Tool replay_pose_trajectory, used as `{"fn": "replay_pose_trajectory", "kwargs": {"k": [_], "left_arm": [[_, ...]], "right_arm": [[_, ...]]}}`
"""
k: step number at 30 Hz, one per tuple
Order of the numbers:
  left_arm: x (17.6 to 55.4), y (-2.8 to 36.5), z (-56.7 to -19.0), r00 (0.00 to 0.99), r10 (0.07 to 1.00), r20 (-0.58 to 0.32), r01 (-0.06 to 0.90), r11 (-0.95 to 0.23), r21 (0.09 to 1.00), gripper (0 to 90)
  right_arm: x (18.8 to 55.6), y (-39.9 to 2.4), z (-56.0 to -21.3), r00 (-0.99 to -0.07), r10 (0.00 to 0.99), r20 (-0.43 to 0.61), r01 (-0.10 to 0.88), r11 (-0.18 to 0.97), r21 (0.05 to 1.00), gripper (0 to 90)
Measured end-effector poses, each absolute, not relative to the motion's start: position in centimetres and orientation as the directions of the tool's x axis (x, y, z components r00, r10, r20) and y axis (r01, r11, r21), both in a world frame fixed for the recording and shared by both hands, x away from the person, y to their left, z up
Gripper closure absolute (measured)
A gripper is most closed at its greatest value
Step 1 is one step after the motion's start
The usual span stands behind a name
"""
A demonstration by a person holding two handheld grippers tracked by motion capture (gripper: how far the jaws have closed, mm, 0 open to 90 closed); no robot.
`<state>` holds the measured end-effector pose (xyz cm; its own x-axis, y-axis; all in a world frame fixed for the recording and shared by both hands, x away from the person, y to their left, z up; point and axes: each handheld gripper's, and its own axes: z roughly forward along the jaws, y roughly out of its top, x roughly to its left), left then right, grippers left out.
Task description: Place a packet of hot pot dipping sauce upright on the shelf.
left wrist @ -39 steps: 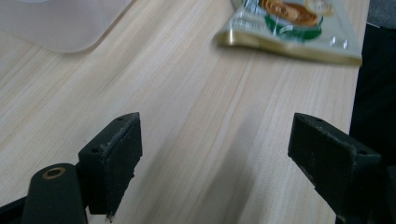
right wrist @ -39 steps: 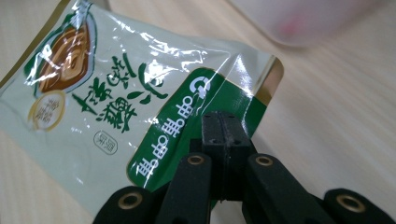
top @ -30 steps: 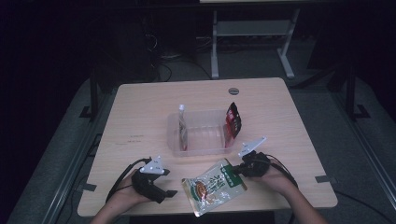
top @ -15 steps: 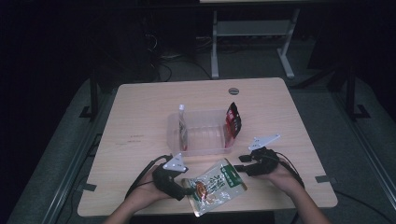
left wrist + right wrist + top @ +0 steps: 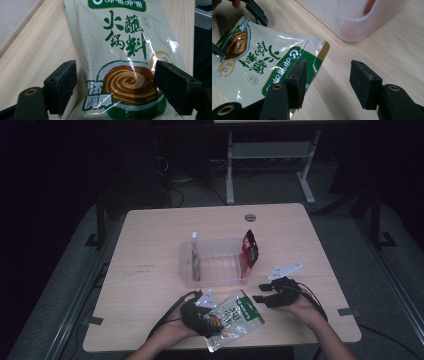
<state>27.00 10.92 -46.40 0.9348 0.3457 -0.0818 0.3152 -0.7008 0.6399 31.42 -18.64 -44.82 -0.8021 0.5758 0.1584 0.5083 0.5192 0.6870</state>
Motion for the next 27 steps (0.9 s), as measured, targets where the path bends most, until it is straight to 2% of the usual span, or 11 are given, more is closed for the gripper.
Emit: {"fn": "replay_pose_trajectory", "kwargs": {"k": [4,6,10,11,18,22,27], "left_arm": [[26.84,11.09,-46.49,0.933,0.355,-0.053,0.301,-0.694,0.654,24.9],[26.75,11.18,-46.40,0.934,0.353,-0.047,0.294,-0.691,0.660,36.5],[26.63,11.20,-46.38,0.932,0.360,-0.039,0.294,-0.689,0.663,40.7],[26.66,11.24,-46.33,0.931,0.363,-0.036,0.294,-0.689,0.662,44.5],[26.85,11.42,-46.33,0.925,0.377,-0.050,0.310,-0.672,0.672,61.8],[27.15,11.66,-46.41,0.920,0.382,-0.089,0.336,-0.651,0.681,73.5],[27.40,11.91,-46.51,0.922,0.369,-0.115,0.342,-0.641,0.688,83.8]], "right_arm": [[31.45,-18.66,-44.89,-0.802,0.577,0.155,0.506,0.520,0.688,46.1],[31.46,-18.68,-44.90,-0.798,0.581,0.160,0.513,0.514,0.688,46.1],[31.49,-18.73,-44.92,-0.797,0.584,0.155,0.511,0.517,0.687,46.1],[31.44,-18.70,-44.89,-0.794,0.587,0.159,0.517,0.514,0.684,46.1],[31.50,-18.65,-44.95,-0.800,0.580,0.152,0.506,0.517,0.690,46.1],[31.52,-18.67,-44.91,-0.797,0.584,0.152,0.508,0.515,0.690,46.1],[31.50,-18.72,-44.85,-0.794,0.587,0.156,0.511,0.507,0.694,46.0]]}}
